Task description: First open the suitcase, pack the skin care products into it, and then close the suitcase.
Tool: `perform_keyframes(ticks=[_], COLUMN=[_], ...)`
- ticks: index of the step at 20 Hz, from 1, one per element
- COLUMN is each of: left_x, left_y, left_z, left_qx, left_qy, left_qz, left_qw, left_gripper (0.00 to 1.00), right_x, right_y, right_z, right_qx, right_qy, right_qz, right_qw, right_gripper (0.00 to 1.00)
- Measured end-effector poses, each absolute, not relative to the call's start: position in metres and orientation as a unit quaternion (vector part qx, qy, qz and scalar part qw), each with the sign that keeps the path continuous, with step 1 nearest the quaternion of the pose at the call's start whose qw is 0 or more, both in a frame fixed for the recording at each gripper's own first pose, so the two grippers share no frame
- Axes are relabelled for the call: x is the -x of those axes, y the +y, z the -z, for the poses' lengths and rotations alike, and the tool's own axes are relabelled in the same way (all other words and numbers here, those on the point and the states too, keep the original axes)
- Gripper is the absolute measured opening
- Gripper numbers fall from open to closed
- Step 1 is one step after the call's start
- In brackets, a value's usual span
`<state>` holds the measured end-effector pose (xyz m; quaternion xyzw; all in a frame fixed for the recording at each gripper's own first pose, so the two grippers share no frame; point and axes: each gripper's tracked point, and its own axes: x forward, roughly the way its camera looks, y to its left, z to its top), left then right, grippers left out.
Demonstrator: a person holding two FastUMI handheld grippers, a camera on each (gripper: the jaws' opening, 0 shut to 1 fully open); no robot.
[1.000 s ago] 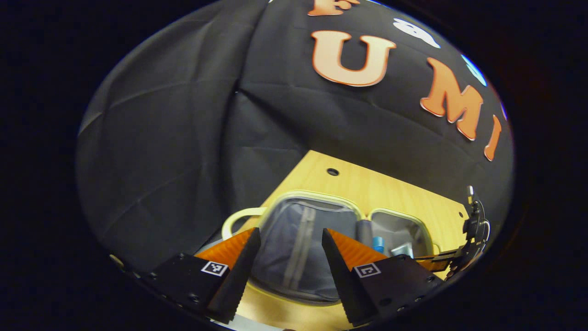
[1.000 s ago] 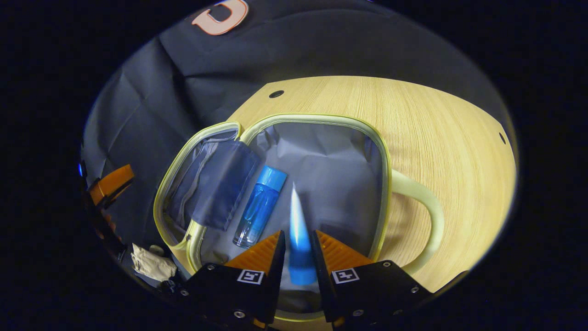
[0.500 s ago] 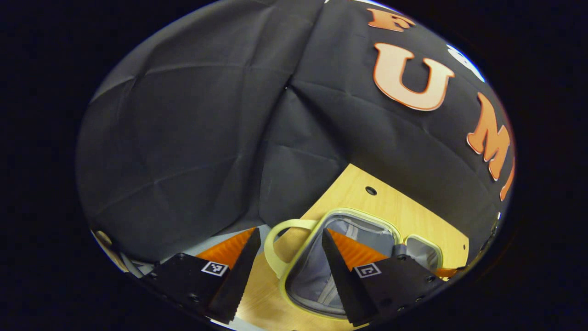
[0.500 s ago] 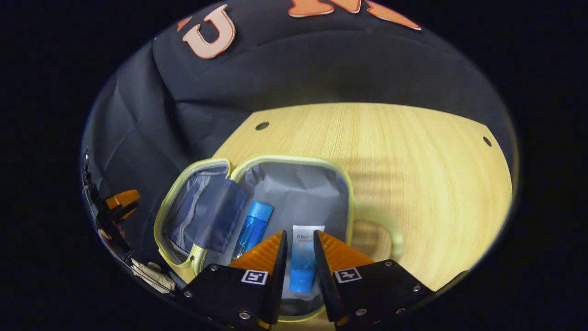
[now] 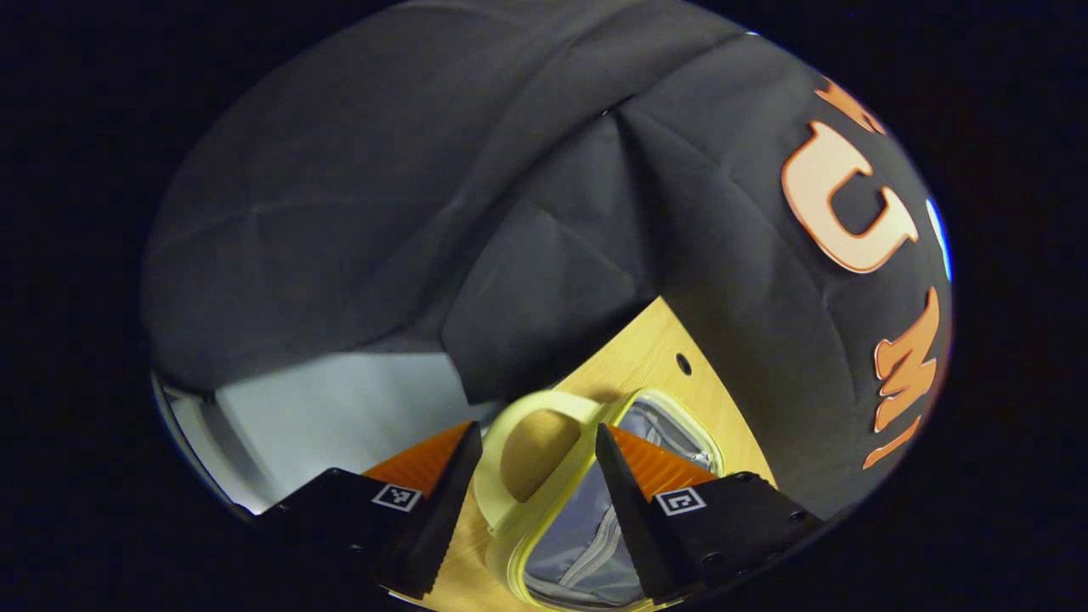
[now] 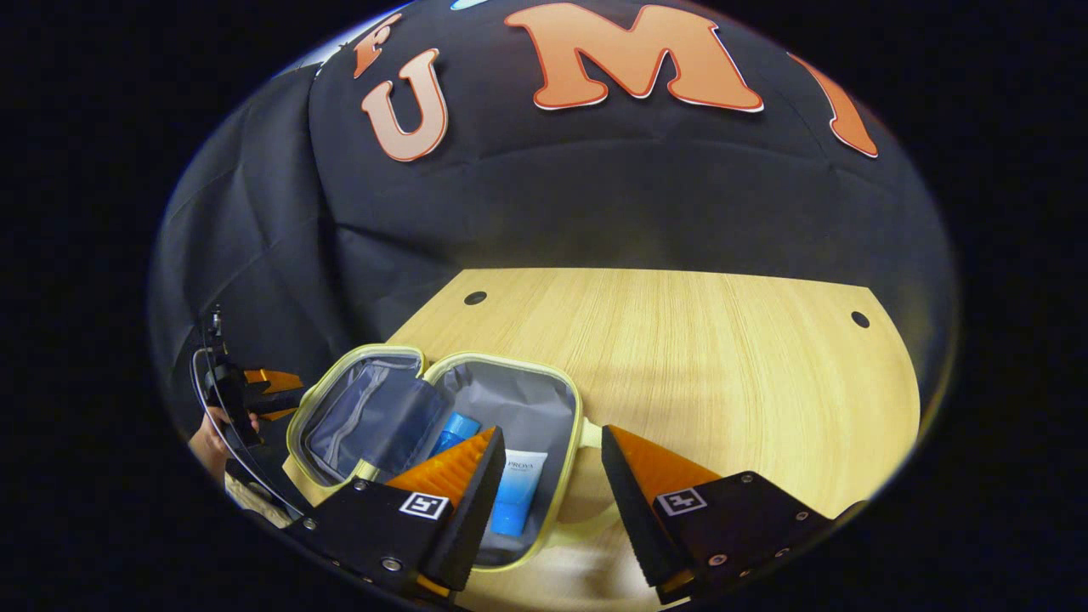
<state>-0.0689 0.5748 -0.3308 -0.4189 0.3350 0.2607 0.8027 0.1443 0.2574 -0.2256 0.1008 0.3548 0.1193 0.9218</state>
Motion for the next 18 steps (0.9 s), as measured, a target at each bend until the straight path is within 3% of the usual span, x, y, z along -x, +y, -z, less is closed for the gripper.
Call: perform_keyframes(ticks=[2,5,7,8,9,11,12,18], left_x=[0.061,0.066,0.065,0.088,0.075,0.066,0.065,0.042], left_y=[0.573,0.571,0.571,0.56,0.568,0.568,0.567,0.555], left_z=[0.342,0.364,0.36,0.354,0.355,0.346,0.331,0.231], left_qx=[0.441,0.473,0.501,0.507,0.513,0.513,0.503,0.447], left_qy=[0.333,0.34,0.324,0.315,0.317,0.3,0.297,0.244], left_qz=[-0.251,-0.252,-0.226,-0.228,-0.217,-0.204,-0.192,-0.124], left_qw=[0.794,0.773,0.77,0.769,0.768,0.778,0.789,0.852], left_gripper=[0.84,0.39,0.27,0.27,0.11,0.1,0.05,0.05], right_x=[-0.139,-0.133,-0.132,-0.132,-0.133,-0.136,-0.136,-0.137], right_y=[0.249,0.233,0.222,0.218,0.215,0.212,0.212,0.209], right_z=[0.218,0.213,0.21,0.209,0.209,0.205,0.201,0.18], right_qx=[-0.089,-0.078,-0.081,-0.085,-0.089,-0.097,-0.099,-0.077], right_qy=[0.343,0.336,0.333,0.332,0.332,0.326,0.322,0.283], right_qz=[-0.115,-0.105,-0.096,-0.092,-0.09,-0.087,-0.087,-0.095], right_qw=[0.928,0.933,0.935,0.935,0.935,0.936,0.938,0.951], right_gripper=[0.76,0.76,0.76,0.76,0.76,0.76,0.76,0.76])
